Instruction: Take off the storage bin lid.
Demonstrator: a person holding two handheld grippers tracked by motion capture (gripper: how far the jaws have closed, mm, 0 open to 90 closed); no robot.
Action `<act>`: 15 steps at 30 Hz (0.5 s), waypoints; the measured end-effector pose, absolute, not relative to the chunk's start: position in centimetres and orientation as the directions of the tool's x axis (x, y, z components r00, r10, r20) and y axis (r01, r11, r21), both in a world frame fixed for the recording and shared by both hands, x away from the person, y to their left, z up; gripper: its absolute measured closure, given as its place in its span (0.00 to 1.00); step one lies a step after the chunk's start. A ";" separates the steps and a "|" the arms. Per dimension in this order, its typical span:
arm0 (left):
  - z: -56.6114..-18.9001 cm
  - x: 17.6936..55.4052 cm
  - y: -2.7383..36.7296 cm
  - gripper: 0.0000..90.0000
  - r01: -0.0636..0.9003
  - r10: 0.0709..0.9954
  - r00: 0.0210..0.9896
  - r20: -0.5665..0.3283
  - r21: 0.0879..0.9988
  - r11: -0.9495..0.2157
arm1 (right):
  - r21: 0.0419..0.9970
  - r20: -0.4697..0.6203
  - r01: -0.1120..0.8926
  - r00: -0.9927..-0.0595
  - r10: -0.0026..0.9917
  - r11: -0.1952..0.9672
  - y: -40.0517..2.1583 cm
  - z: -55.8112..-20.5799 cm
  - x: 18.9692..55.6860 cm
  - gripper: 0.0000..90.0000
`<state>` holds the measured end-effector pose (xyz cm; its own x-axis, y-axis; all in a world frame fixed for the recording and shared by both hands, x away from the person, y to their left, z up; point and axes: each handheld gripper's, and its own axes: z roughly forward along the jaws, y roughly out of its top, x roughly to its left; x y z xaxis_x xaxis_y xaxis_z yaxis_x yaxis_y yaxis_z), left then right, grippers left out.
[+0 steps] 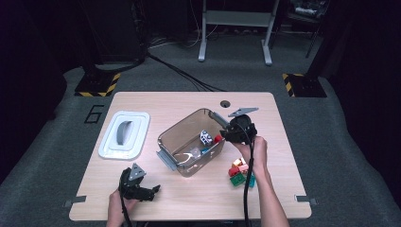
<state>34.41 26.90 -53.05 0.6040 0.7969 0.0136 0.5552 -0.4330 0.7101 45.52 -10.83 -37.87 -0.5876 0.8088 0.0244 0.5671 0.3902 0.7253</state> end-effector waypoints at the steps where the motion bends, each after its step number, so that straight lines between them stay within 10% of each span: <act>1: -53.0 34.4 26.9 0.02 0.555 0.797 0.604 0.013 0.710 -0.433 | 0.730 0.024 0.562 -0.590 0.807 0.389 -11.0 -37.8 45.4 0.62; 15: -53.1 34.4 26.9 0.02 0.554 0.798 0.603 0.015 0.711 -0.432 | 0.758 0.051 0.577 -0.517 0.854 0.304 -15.8 -38.7 41.9 0.19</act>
<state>34.39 26.88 -53.05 0.6031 0.7975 0.0151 0.5541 -0.4325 0.7113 41.95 -15.76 -38.68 -0.5170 0.8545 0.0509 0.5767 0.3037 0.7584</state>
